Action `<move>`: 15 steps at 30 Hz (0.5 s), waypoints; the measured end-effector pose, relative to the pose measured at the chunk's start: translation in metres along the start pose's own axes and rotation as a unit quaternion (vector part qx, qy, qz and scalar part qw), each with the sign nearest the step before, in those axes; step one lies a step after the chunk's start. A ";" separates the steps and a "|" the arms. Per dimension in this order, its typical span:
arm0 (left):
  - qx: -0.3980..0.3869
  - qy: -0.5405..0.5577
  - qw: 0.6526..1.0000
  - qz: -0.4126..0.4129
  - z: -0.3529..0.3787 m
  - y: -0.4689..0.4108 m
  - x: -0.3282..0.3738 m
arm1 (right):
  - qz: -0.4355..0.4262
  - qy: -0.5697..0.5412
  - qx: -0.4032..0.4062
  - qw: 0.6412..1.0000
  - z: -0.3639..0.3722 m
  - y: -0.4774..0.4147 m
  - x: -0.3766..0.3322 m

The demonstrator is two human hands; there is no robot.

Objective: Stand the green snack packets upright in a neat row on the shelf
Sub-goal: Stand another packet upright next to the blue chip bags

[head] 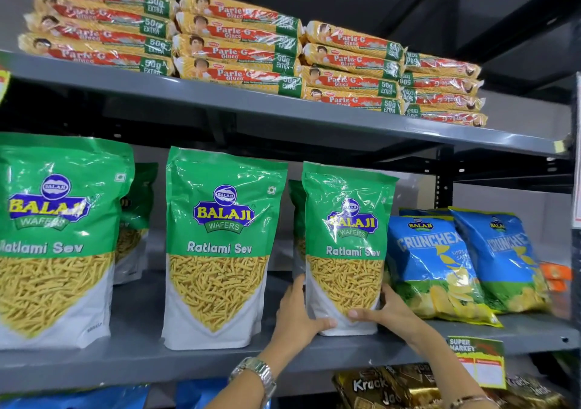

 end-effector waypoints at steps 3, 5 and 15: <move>-0.004 0.013 1.000 -0.008 0.006 -0.004 0.002 | 0.002 -0.001 0.019 1.000 -0.008 -0.002 0.003; -0.008 0.016 1.000 -0.009 0.008 -0.005 0.003 | 0.001 -0.001 0.025 1.000 -0.010 -0.005 0.005; 0.075 0.008 0.995 0.069 -0.011 0.030 0.041 | -0.069 -0.074 0.221 0.970 -0.016 0.026 -0.016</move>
Point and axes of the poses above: each hand's wrist, its own y-axis away from the middle knuckle, its own z-axis out of the palm, x = y × z, the point moved 7 cm from there along -y, towards the middle knuckle, and after that the axes turned 11 degrees about z, right-handed, at the moved point
